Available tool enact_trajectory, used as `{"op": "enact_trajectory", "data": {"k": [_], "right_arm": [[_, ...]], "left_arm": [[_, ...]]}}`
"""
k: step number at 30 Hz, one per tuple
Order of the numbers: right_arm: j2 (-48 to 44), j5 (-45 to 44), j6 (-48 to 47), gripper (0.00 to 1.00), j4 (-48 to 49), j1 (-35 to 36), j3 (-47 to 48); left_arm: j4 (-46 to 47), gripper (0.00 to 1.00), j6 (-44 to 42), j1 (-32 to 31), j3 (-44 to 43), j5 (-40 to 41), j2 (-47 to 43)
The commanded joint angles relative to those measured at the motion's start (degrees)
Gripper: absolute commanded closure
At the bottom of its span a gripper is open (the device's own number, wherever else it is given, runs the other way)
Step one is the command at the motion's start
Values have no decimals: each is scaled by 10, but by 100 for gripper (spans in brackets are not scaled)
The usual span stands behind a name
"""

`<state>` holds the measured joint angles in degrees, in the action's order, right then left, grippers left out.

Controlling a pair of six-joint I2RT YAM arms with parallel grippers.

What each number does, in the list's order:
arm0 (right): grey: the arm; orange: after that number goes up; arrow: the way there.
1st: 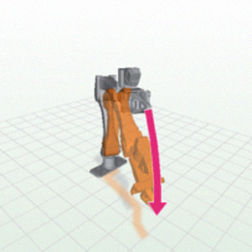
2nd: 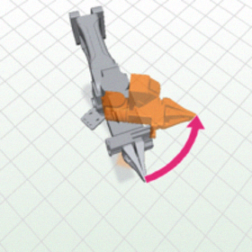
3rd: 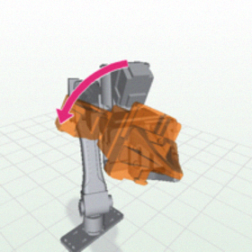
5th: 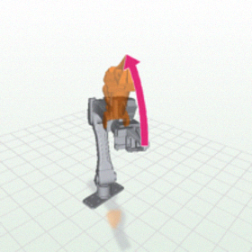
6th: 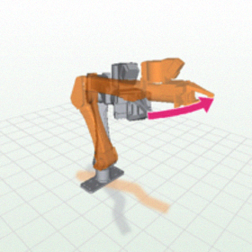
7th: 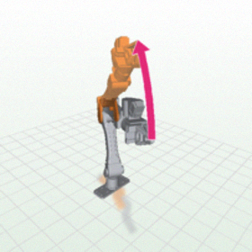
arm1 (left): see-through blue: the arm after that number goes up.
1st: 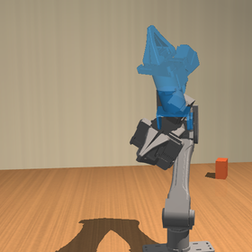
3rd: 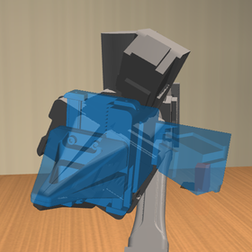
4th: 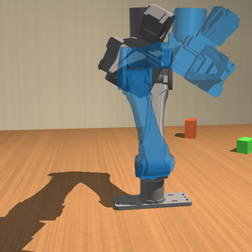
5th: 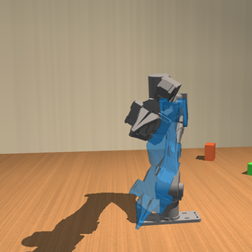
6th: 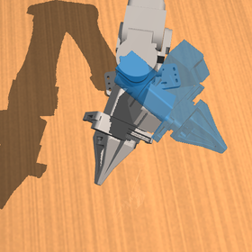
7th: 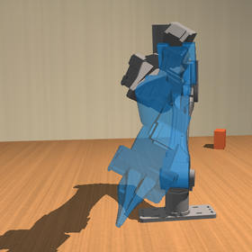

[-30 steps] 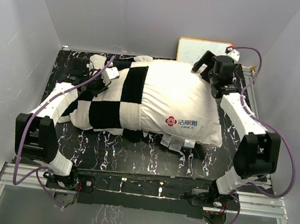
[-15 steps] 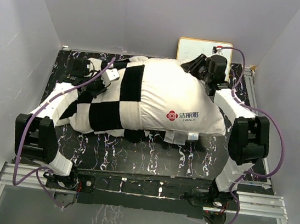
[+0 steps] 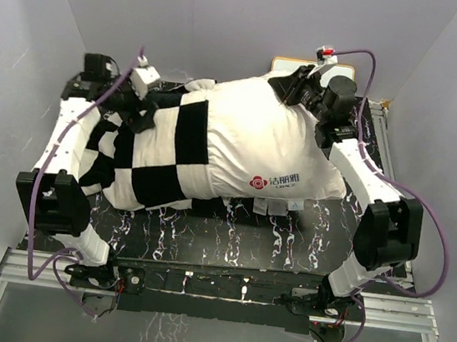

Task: Remove the pillowcase from the pillow
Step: Remove the pillow from the pillowcase.

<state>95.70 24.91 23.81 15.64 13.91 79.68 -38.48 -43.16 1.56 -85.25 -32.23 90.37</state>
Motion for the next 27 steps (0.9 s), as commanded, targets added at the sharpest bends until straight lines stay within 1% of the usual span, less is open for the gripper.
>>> {"op": "enact_trajectory", "data": {"k": [1,5,8,9,13,14,15,16,17,18,19,20,21,22,23,24,25,26,27], "right_arm": [[-95,121,-42,92,253,-12,31],[-89,174,64,92,391,-44,54],[-80,198,121,92,474,-52,87],[-66,218,170,92,525,-61,126],[-64,231,221,92,568,-77,152],[-67,240,222,92,560,-77,150],[-73,241,219,92,528,-77,145],[-84,220,209,92,470,-77,132],[-97,173,198,86,368,-77,117],[-110,124,181,70,251,-77,109],[-117,88,164,56,156,-77,105],[-121,70,147,50,99,-77,96],[-127,50,135,45,60,-77,80],[-135,25,128,38,35,-76,57],[-143,2,122,27,17,-75,30],[-150,-15,112,12,1,-73,13],[-154,-27,99,3,-21,-70,3],[-156,-38,84,2,-37,-66,1],[-154,-43,69,2,-74,-61,2]], "left_arm": [[-118,3,-67,101,-154,-106,28],[-240,3,-142,190,-302,-143,94],[-289,3,-174,233,-360,-166,115],[-333,3,-251,253,-363,-171,103],[-406,3,-388,256,-303,-140,57],[-422,3,-413,257,-279,-133,45],[-425,3,-433,257,-252,-130,37],[-421,3,-438,257,-224,-132,31],[-415,3,-431,256,-202,-141,27],[-411,3,-416,255,-188,-156,29],[-403,3,-394,250,-179,-174,32],[-392,3,-369,242,-172,-194,36],[-364,3,-332,230,-163,-202,39],[-313,3,-274,213,-148,-204,38],[-256,3,-204,195,-131,-202,34],[-203,3,-154,170,-114,-201,28],[-156,3,-112,154,-99,-193,22],[-99,3,-66,130,-83,-181,13],[-54,3,-21,95,-67,-170,6]]}}
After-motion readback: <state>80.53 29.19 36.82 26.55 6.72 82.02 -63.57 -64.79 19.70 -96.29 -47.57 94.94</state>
